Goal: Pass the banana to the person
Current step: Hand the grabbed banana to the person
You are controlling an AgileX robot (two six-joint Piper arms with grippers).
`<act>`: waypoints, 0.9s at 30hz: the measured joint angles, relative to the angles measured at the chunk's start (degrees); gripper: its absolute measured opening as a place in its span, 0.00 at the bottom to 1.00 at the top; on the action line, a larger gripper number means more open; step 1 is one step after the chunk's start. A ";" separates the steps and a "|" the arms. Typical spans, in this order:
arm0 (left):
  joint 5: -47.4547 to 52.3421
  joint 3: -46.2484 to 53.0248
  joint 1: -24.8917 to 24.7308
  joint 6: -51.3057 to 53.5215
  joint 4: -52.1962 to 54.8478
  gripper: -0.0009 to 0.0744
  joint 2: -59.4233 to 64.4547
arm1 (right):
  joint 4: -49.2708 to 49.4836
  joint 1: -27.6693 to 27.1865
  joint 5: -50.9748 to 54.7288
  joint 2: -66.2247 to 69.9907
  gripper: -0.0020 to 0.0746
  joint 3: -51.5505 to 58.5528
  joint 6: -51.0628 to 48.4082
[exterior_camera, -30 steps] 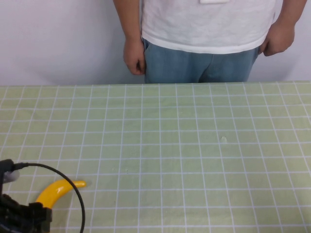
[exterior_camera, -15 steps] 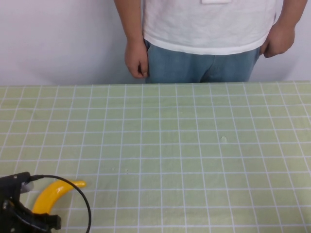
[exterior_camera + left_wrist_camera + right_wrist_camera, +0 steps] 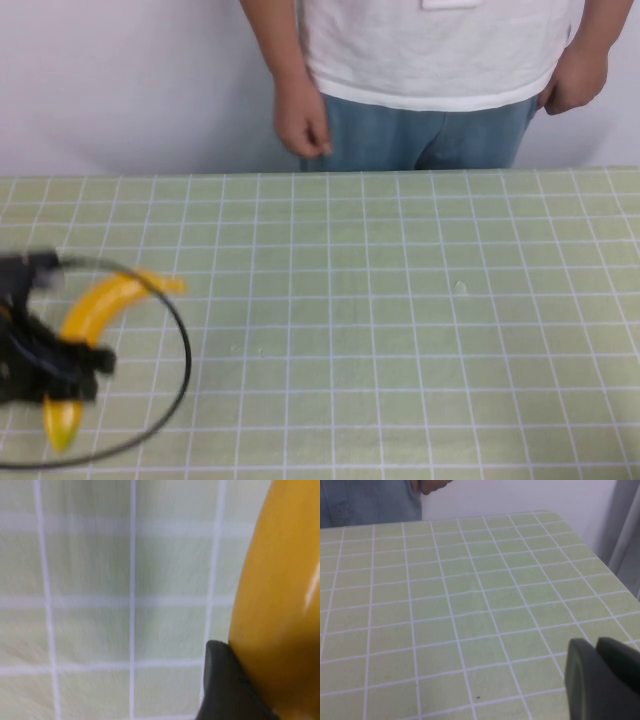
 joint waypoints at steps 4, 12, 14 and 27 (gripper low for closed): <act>6.07 -8.52 0.00 2.27 1.42 0.41 -3.35 | 0.00 0.00 0.00 0.00 0.01 0.00 0.00; 16.18 -24.70 -0.37 9.42 -1.33 0.41 -3.81 | 0.00 0.00 0.00 0.00 0.01 0.00 0.00; 17.15 -27.61 -1.78 10.09 -1.41 0.41 -3.23 | 0.00 0.00 0.00 0.00 0.01 0.00 0.00; 26.08 -45.22 -19.66 11.27 0.63 0.41 10.96 | 0.00 0.00 0.00 0.00 0.01 0.00 0.00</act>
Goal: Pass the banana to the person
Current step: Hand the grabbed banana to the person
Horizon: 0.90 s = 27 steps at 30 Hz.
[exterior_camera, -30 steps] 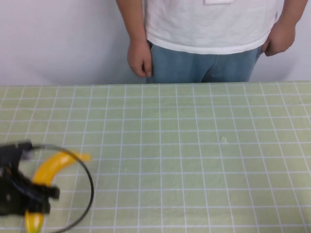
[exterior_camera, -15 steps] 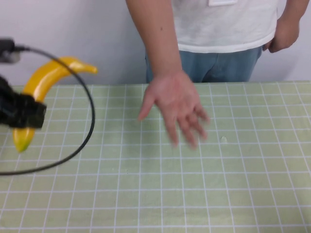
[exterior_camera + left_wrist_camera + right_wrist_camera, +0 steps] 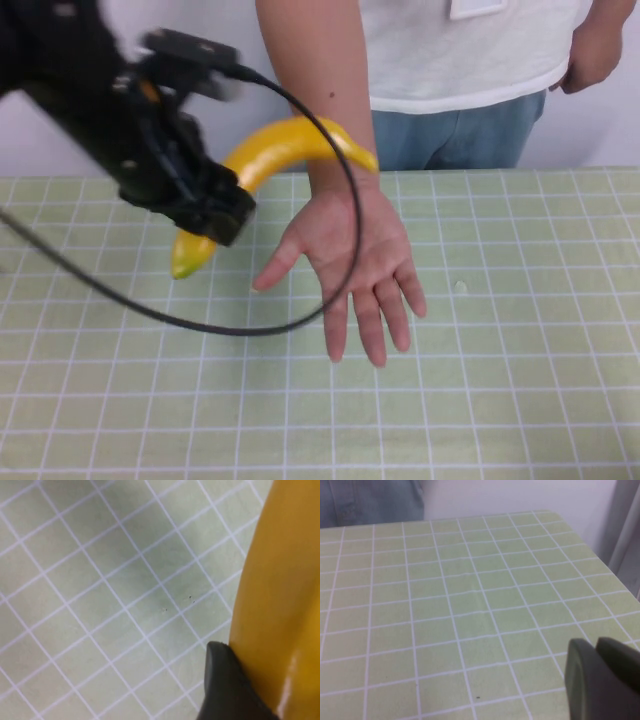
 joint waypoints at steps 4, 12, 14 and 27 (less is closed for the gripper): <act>1.54 -4.61 -2.80 2.36 3.20 0.41 5.32 | 0.00 0.00 0.00 0.00 0.01 0.00 0.00; 1.66 -6.81 -5.02 4.67 4.57 0.41 10.72 | 0.00 0.00 0.00 0.00 0.01 0.00 0.00; 1.66 -6.90 -5.42 4.81 4.57 0.41 11.54 | 0.00 0.00 0.00 0.00 0.01 0.00 0.00; 1.66 -6.90 -5.86 5.14 5.39 0.41 13.64 | 0.00 0.00 0.00 0.00 0.01 0.00 0.00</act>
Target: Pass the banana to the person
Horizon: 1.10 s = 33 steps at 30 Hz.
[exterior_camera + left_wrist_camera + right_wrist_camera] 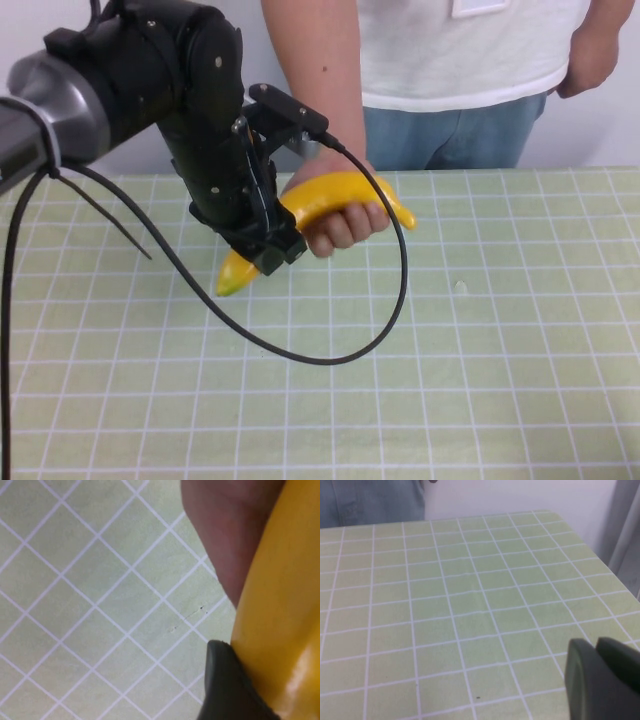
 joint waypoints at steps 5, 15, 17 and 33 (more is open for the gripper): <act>-0.10 0.00 -0.13 -0.58 1.57 0.41 0.00 | 0.00 0.00 0.00 0.00 0.01 0.00 0.00; 0.40 -1.97 -0.13 -5.84 3.94 0.85 -0.35 | 0.00 0.00 0.00 0.00 0.01 0.00 0.00; 0.64 -2.85 -0.13 -6.25 4.20 0.85 -1.81 | 0.00 0.00 0.00 0.00 0.01 0.00 0.00; -1.31 3.63 -0.13 -9.99 6.17 0.03 -29.68 | 0.00 0.00 0.00 0.00 0.01 0.00 0.00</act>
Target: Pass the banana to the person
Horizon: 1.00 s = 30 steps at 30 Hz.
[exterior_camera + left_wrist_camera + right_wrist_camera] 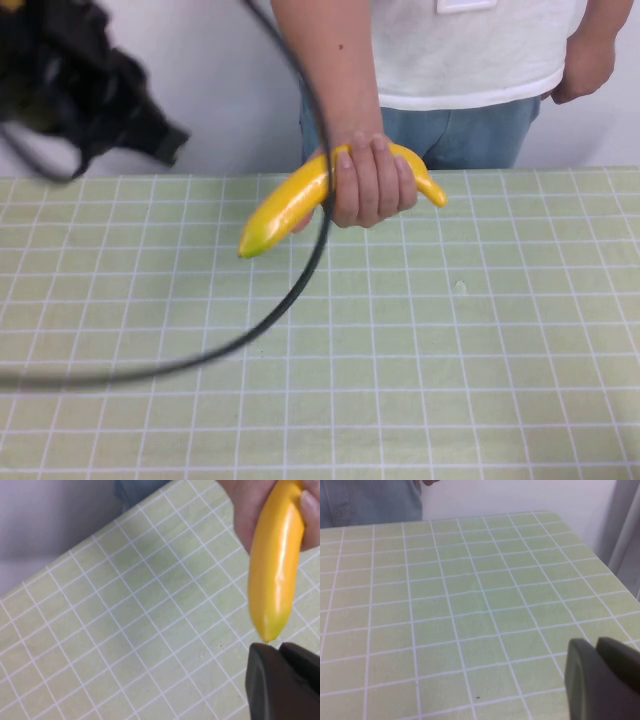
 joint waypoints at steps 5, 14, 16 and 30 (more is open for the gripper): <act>-8.29 14.44 0.00 -1.97 0.00 0.01 -11.21 | 0.00 0.00 0.00 0.00 0.01 0.00 0.00; -15.70 32.19 0.00 -8.82 0.00 0.01 -24.75 | 0.00 0.00 0.00 0.00 0.01 0.00 0.00; -15.43 32.97 0.00 -9.36 0.00 0.01 -25.22 | 0.00 0.00 0.00 0.00 0.01 0.00 0.00; -16.49 34.38 0.44 -17.77 10.78 0.01 -26.37 | -0.12 0.00 0.00 0.00 0.01 0.00 0.00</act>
